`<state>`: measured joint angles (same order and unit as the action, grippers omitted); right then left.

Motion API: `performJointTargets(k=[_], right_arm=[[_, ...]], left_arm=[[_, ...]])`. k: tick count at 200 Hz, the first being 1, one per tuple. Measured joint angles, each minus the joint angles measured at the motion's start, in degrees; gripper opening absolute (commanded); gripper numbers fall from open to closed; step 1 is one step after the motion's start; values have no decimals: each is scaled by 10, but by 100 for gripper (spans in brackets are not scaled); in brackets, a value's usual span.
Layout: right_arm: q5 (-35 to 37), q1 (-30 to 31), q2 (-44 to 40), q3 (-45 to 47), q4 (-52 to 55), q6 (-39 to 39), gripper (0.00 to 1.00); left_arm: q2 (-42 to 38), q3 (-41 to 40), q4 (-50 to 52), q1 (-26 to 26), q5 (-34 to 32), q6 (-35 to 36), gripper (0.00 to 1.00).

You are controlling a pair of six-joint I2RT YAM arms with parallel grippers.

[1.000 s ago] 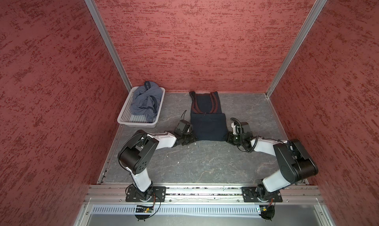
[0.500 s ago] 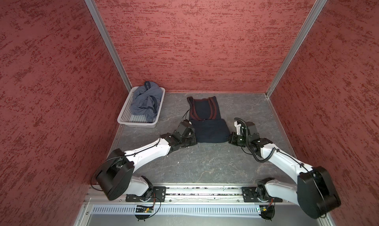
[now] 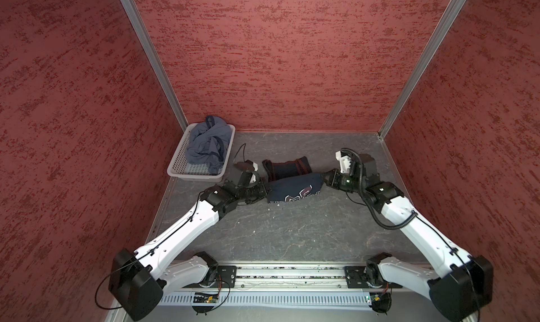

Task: Fold and stack tank tops
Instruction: Fold the tank top at the top-center of the table.

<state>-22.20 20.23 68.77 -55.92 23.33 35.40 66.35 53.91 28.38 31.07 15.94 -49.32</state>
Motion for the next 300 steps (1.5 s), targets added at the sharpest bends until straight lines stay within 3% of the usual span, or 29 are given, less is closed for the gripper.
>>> performJointTargets(k=[60,143,170,196,210,230,258,300], right_arm=[[-4,-16,221,-130,-35,-13,4],[-23,-59,402,-304,-52,-33,6],[-32,-73,459,-344,-65,-36,16],[-39,-89,541,-429,-65,-43,35],[-38,-97,585,-481,-64,-47,43],[-29,-103,640,-555,-45,-60,46],[-7,-106,642,-559,-32,-78,51],[8,-85,586,-482,-34,-112,51]], left_arm=[[214,121,-28,-96,79,3,12],[431,348,-22,-160,117,13,17],[496,410,-24,-173,122,14,21],[589,513,1,-184,122,16,30],[639,568,8,-190,120,20,38],[694,638,29,-196,103,37,54],[694,650,54,-195,58,77,60],[595,546,35,-140,0,149,57]])
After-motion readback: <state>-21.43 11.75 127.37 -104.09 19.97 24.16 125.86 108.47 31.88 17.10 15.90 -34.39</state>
